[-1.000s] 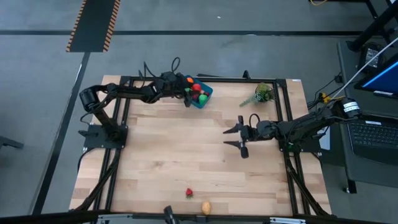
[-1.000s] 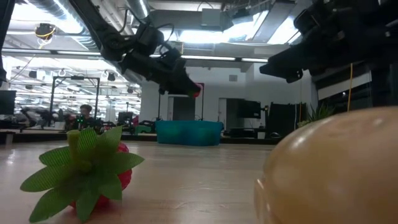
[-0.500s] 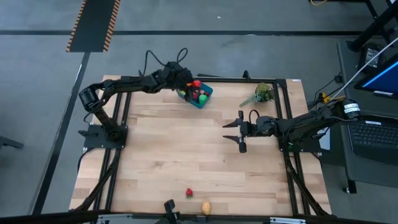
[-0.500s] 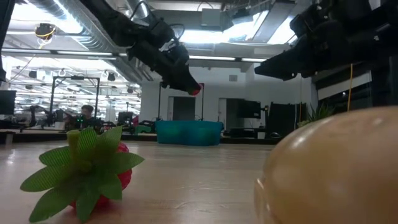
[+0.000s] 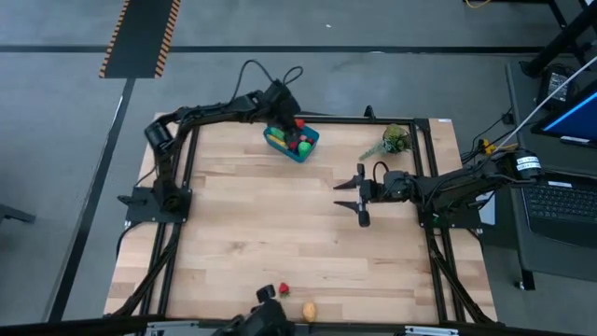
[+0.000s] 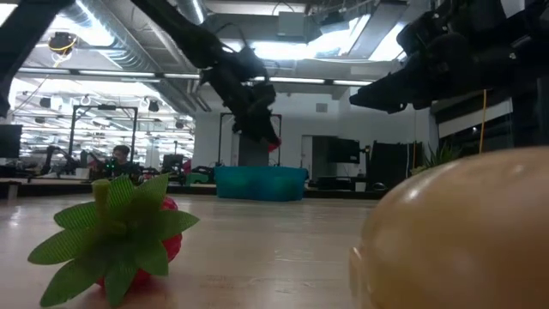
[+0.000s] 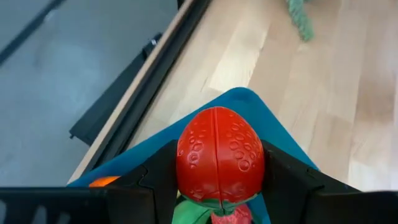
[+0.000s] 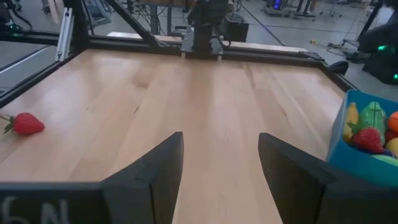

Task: Pick and placing Produce into tupperware
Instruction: Put the red strawberry into the blue bin

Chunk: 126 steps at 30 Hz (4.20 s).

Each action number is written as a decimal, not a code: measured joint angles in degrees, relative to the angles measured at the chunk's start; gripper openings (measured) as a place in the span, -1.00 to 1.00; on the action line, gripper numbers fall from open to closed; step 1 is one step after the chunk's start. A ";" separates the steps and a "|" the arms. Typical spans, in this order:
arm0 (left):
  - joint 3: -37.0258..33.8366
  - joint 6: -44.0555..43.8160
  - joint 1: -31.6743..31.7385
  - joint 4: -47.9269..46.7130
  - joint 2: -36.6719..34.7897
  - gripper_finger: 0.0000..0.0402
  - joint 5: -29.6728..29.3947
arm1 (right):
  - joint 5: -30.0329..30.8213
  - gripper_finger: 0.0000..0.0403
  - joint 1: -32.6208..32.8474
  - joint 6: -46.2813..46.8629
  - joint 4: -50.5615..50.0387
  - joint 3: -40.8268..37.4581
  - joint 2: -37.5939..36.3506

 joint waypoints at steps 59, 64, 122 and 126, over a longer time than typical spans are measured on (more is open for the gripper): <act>19.78 4.08 -2.60 -24.70 12.37 0.36 -1.84 | -0.23 0.04 0.02 1.81 -5.26 0.00 0.00; 19.80 2.93 -2.90 -26.89 6.94 0.38 -2.79 | -0.23 0.04 0.02 1.92 -5.20 0.00 0.00; -72.17 -16.87 -33.17 36.08 -68.29 0.36 -4.52 | 0.36 0.04 0.02 4.83 -1.02 0.00 0.00; -72.17 -16.81 -33.17 36.78 -68.29 0.36 -4.49 | 0.34 0.04 0.02 4.87 -1.02 0.00 0.00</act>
